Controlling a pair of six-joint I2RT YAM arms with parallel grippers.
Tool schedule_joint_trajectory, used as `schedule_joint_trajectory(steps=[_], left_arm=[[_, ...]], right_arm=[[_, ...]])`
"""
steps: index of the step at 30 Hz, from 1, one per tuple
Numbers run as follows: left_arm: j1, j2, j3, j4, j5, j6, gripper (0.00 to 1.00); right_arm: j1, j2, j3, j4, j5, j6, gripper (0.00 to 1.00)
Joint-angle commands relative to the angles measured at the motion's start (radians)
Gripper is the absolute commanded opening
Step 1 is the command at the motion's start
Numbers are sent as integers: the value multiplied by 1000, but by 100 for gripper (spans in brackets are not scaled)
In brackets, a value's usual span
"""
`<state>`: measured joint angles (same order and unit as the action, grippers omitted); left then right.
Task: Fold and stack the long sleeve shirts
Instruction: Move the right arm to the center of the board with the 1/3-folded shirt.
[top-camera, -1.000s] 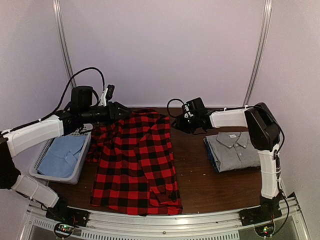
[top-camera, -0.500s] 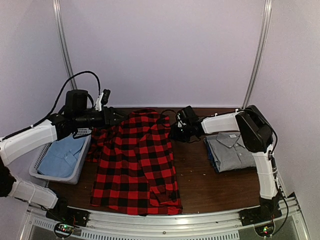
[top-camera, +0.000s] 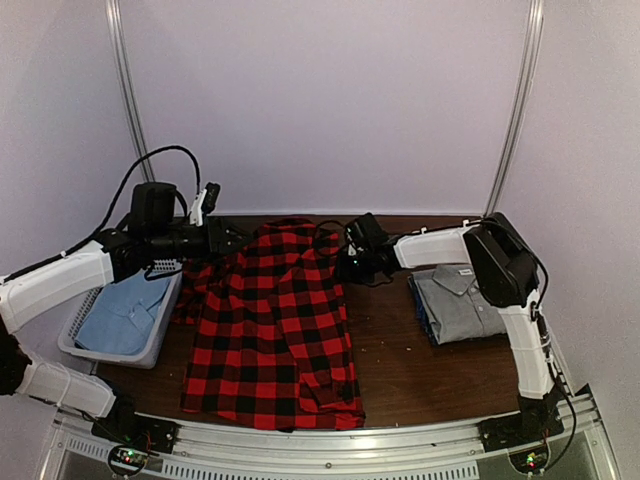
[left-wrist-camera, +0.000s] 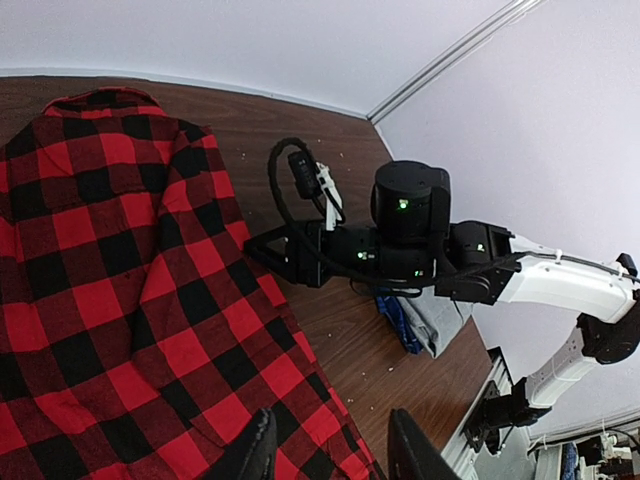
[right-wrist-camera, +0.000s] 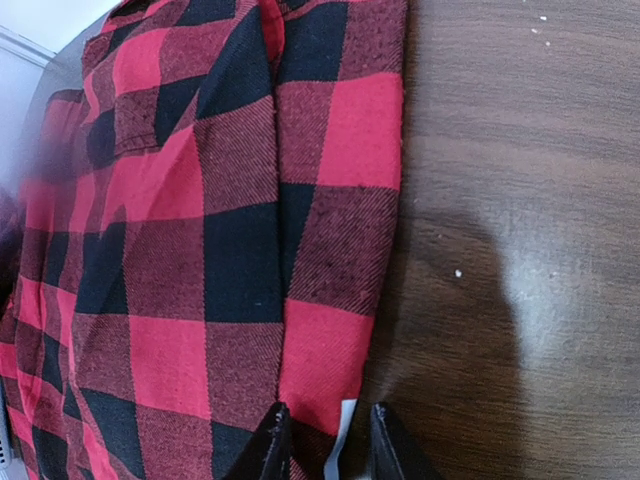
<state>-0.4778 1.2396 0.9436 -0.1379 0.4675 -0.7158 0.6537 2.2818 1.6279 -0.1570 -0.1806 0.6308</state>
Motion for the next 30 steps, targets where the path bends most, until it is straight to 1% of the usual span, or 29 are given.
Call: schedule_joint_trajectory(steps=[1,5,7,9,19,30], left_arm=[[-4,-6,-9,21,-8,16,39],[-4,-9,-15,31,-7,12,39],[-5,-7,-16,30,2,14,39],[-4,-1,-14,23,4,19,39],[-4,18,-49,19,-9,7,39],[-5,85,-71,27,-20,1,39]], right_arm=[[15,32,31,-70,53,-19,26],[15,39,46,-97,73,-32,13],[15,39,52,-105,85,-41,5],[15,40,52,-103,91,-46,0],[-46,36,49,-131,110,-92,0],[-173,30,45,-173,107,-194,0]])
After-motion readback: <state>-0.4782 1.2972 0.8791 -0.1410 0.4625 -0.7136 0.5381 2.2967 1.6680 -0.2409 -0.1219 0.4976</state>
